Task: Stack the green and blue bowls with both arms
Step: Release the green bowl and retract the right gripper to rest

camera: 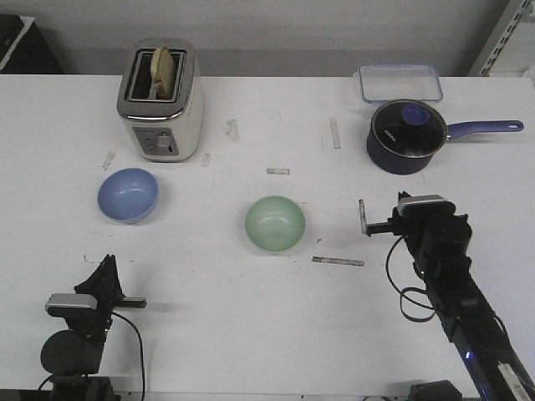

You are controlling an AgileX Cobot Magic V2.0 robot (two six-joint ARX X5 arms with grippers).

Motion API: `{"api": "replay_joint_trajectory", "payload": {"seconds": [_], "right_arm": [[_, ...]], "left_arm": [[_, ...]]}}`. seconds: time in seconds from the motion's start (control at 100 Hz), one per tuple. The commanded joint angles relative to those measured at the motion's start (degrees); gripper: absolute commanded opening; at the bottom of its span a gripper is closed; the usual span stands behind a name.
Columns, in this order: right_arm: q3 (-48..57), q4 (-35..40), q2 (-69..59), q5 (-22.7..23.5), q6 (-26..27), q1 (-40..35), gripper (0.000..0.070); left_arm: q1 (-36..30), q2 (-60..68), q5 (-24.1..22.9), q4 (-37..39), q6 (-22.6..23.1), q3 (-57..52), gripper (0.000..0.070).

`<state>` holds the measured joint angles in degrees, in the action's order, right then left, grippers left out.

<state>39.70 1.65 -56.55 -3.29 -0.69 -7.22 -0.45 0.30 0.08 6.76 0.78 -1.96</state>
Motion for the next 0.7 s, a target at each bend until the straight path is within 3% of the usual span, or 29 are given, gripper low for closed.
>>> {"api": "replay_joint_trajectory", "payload": {"seconds": [0.0, 0.29, 0.69], "right_arm": [[-1.64, -1.22, 1.66, -0.15, -0.35, 1.29, 0.0011], [-13.35, -5.33, 13.9, -0.17, -0.2, 5.27, 0.0011], [-19.26, -1.57, 27.74, -0.15, -0.22, 5.25, 0.0011]], "left_arm": [[-0.04, -0.11, -0.11, 0.61, 0.7, 1.2, 0.0002], [-0.04, -0.11, -0.11, 0.61, 0.7, 1.2, 0.0002], [-0.04, -0.11, -0.13, 0.61, 0.7, 1.2, 0.0002]]}}
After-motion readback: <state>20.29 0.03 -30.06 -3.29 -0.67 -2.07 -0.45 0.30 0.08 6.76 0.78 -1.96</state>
